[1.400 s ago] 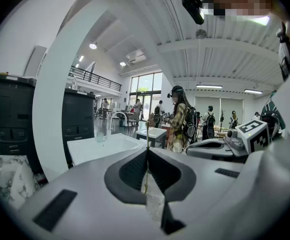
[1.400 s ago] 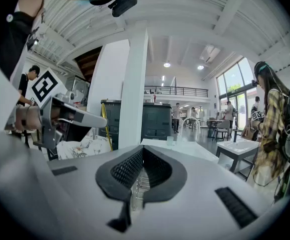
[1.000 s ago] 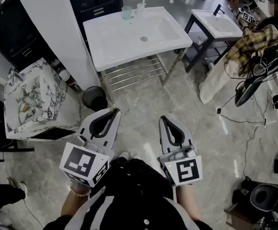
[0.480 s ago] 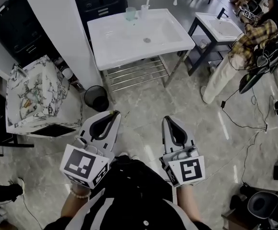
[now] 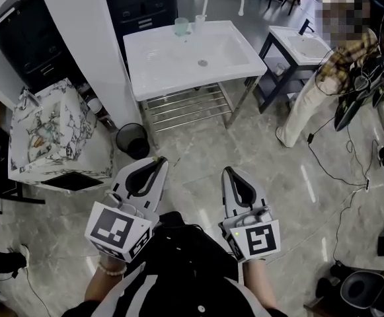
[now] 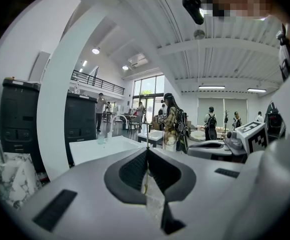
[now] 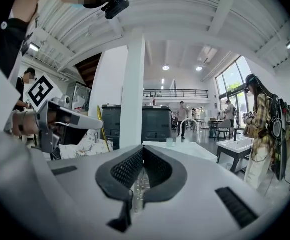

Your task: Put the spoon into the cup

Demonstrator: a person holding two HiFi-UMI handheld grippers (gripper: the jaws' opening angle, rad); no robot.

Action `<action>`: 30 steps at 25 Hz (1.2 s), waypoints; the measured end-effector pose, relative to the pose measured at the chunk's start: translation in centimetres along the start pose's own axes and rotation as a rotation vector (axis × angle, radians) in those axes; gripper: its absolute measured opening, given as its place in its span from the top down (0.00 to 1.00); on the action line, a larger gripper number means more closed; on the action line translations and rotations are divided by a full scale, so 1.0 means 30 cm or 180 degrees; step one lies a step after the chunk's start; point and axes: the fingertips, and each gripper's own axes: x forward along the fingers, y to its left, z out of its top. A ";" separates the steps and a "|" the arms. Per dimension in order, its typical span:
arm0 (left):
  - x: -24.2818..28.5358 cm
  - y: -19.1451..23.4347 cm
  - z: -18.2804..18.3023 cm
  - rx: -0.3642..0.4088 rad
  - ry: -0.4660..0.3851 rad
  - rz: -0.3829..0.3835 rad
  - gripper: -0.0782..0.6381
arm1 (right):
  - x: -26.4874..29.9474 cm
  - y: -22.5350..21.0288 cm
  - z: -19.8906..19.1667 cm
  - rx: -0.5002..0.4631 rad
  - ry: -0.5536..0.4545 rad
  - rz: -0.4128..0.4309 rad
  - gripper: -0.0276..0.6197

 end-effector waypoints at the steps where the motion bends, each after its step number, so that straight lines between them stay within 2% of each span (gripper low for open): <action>1: -0.001 -0.004 0.000 0.0009 -0.0006 0.0006 0.88 | -0.003 -0.001 0.001 0.0001 -0.0014 0.0002 0.96; 16: 0.061 -0.021 -0.011 0.0023 0.0010 -0.0054 0.88 | -0.004 -0.050 -0.028 0.0050 -0.0002 -0.0046 0.96; 30: 0.349 0.086 0.048 0.0042 -0.0060 -0.0238 0.88 | 0.212 -0.243 -0.010 -0.0022 -0.0007 -0.0156 0.96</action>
